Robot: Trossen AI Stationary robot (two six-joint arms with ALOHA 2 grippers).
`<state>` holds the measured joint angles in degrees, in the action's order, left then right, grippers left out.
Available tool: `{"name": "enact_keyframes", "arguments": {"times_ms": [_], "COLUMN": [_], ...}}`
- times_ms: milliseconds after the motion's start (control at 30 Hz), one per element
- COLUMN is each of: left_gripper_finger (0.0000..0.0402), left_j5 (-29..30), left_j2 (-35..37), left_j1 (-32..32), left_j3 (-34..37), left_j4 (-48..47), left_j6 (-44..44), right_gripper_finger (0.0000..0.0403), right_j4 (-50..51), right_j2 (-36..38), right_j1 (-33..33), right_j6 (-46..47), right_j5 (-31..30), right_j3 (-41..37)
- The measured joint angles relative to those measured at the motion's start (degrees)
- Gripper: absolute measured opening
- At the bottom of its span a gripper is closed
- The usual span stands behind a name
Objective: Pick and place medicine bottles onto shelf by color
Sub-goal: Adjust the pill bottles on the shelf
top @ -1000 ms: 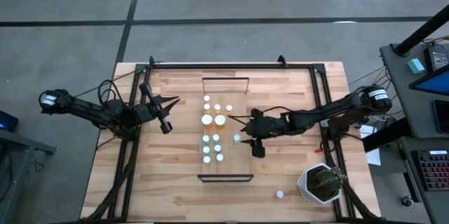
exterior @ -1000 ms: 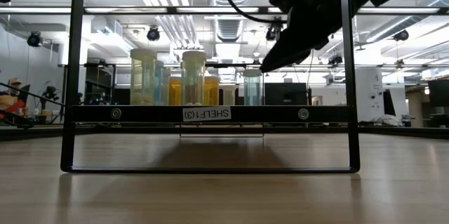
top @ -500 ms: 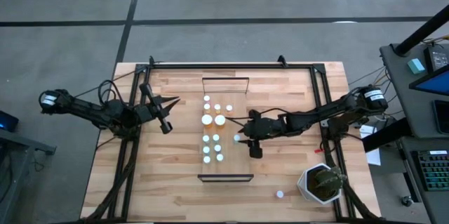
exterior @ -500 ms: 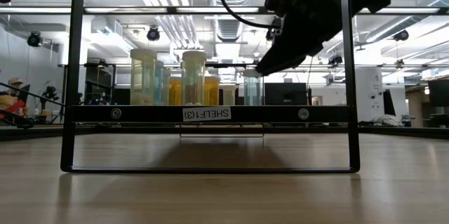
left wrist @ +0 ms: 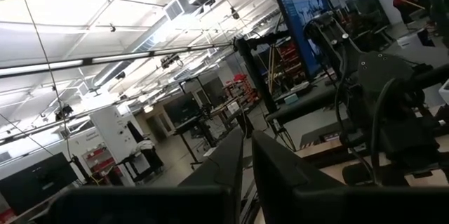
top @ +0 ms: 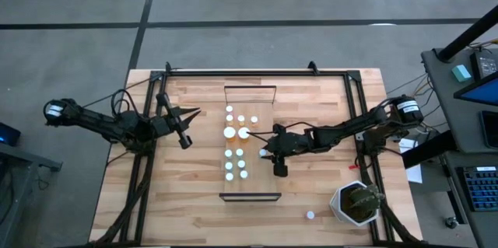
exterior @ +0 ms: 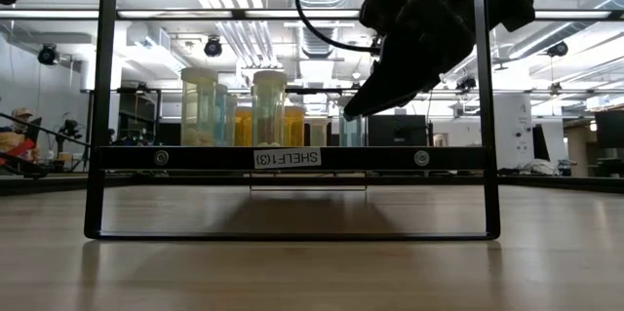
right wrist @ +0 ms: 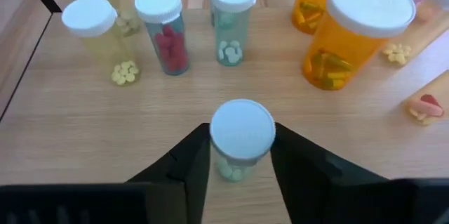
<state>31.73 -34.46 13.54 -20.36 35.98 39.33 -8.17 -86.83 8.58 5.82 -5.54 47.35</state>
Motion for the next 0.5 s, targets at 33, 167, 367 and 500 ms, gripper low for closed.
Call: {"name": "enact_keyframes", "arguments": {"times_ms": [33,167,367,500], "left_gripper_finger": [0.0015,0.0015,0.0015,0.0015], "left_j5": [0.00,0.00,0.02,0.04], "left_j2": [0.00,0.10,1.78,3.78], "left_j1": [0.00,-0.01,-0.04,-0.04], "left_j3": [0.00,-0.17,-0.17,-0.11], "left_j4": [-0.03,0.02,-0.12,-0.98], "left_j6": [0.00,0.02,0.48,4.77], "right_gripper_finger": [0.0125,0.0093,0.0085,0.0086], "right_j4": [-0.02,-0.10,-0.14,-1.07], "right_j2": [0.00,0.04,0.36,-0.40], "right_j1": [0.00,0.00,-0.47,-1.43], "right_j6": [0.17,0.94,2.52,0.64], "right_j5": [0.00,0.06,0.27,2.03], "right_j3": [0.00,0.00,1.35,3.59]}}
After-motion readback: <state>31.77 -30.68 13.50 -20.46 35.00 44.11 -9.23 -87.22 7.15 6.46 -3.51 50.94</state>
